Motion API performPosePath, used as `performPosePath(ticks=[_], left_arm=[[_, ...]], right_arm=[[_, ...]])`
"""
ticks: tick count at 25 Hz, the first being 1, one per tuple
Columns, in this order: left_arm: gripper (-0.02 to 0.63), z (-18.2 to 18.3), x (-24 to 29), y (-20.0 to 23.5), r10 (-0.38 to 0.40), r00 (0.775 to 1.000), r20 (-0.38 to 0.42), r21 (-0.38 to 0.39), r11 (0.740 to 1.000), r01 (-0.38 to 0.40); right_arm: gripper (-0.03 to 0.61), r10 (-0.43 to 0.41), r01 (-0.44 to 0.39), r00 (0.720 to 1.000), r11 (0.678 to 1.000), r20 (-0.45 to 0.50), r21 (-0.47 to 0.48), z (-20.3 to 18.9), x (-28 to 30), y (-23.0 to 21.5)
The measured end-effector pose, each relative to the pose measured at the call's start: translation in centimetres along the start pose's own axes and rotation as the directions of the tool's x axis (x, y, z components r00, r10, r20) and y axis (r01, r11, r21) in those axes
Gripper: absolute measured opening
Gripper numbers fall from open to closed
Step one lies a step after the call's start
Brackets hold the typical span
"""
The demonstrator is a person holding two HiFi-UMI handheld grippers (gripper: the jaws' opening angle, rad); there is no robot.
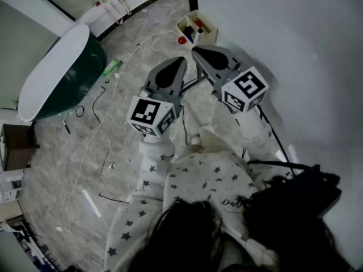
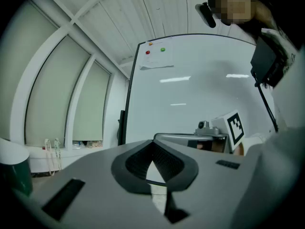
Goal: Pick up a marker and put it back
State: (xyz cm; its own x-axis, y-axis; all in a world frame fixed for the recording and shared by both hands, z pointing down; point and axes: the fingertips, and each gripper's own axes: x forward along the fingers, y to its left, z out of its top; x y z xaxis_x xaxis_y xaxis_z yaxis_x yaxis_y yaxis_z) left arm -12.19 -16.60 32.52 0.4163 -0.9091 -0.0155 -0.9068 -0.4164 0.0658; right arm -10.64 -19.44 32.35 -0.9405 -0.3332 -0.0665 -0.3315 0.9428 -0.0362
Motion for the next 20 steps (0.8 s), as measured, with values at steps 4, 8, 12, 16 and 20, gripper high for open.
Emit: performPosePath(ticks=[4, 8, 12, 16, 20], left_arm=[[0.000, 0.2, -0.3, 0.2, 0.004, 1.000, 0.009, -0.003, 1.000, -0.004], [0.000, 0.1, -0.6, 0.9, 0.023, 0.999, 0.025, -0.008, 1.000, -0.023], [0.000, 0.3, -0.6, 0.9, 0.025, 0.999, 0.033, -0.003, 1.000, -0.025], [0.000, 0.0, -0.6, 0.9, 0.026, 0.999, 0.024, -0.018, 1.000, -0.025], [0.000, -0.9, 0.1, 0.6, 0.006, 1.000, -0.002, -0.016, 1.000, -0.006]], right_arm=[[0.008, -0.027, 0.027, 1.000, 0.998, 0.001, -0.049, 0.3, -0.2, 0.1], [0.009, -0.084, 0.082, 0.996, 0.992, -0.011, -0.098, -0.2, -0.3, -0.4], [0.125, -0.112, 0.111, 0.994, 0.991, -0.002, -0.077, -0.5, -0.4, -1.2], [0.183, -0.128, 0.127, 0.992, 0.991, -0.014, -0.046, -1.4, -0.2, -1.6], [0.183, -0.166, 0.163, 0.984, 0.986, -0.057, -0.045, -3.4, -0.2, -2.4]])
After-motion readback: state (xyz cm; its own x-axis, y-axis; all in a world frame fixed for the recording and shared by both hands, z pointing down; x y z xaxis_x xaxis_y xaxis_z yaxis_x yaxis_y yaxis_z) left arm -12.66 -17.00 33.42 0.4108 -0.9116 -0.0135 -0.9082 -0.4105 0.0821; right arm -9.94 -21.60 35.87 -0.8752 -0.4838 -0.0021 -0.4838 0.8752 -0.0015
